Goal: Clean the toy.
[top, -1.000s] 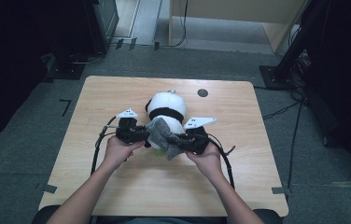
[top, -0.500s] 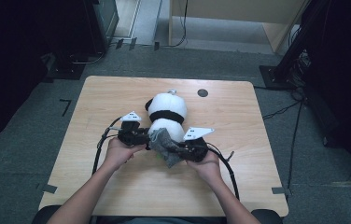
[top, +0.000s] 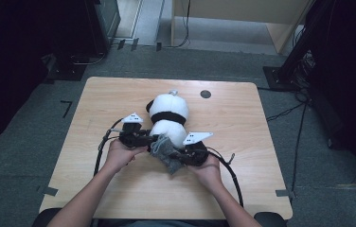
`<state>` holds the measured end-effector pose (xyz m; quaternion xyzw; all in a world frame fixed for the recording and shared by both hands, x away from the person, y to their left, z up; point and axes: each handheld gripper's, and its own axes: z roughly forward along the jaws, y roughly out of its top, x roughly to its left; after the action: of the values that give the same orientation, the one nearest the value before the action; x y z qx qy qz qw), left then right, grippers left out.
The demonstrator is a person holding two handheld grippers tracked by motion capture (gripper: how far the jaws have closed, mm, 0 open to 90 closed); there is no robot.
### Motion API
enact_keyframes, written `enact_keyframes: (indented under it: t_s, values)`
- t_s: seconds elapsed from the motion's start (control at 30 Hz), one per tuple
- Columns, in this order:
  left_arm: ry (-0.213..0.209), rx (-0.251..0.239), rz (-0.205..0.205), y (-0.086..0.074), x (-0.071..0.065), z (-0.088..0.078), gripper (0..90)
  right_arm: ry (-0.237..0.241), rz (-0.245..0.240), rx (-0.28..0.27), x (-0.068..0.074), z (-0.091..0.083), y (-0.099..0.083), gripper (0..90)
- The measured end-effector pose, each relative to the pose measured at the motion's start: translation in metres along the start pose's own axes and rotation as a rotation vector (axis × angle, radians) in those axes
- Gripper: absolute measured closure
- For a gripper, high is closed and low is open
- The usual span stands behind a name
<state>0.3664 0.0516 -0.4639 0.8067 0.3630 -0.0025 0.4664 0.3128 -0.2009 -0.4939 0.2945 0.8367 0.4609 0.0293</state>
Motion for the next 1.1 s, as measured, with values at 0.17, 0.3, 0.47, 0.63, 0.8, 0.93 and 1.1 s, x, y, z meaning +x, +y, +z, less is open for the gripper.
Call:
enact_keyframes:
  t_s: [0.17,0.3,0.47,0.63,0.8,0.93,1.1]
  values:
    - [-0.004,-0.006,-0.015,0.0,0.003,-0.001,60.6,-0.011,0.006,0.071,-0.002,0.01,-0.005,79.5]
    - [0.008,-0.006,-0.005,0.001,0.004,-0.002,60.7,0.013,0.0,0.086,0.0,0.007,0.001,80.1]
    - [0.001,-0.006,-0.022,0.001,0.008,-0.004,60.6,0.037,-0.032,0.054,0.002,-0.007,0.009,80.1]
    - [-0.001,-0.005,-0.011,0.001,0.007,-0.003,60.4,0.042,-0.056,-0.071,0.007,-0.029,0.025,80.1]
    - [-0.005,-0.003,-0.008,0.001,0.005,-0.002,60.4,0.007,-0.045,-0.152,0.006,-0.042,0.036,80.0]
    - [-0.005,0.002,0.004,0.001,0.003,-0.001,60.3,-0.019,-0.026,-0.143,0.001,-0.033,0.037,79.8]
    - [0.0,0.01,0.011,0.0,0.003,0.0,60.3,-0.013,-0.014,-0.113,-0.007,-0.016,0.028,79.6]
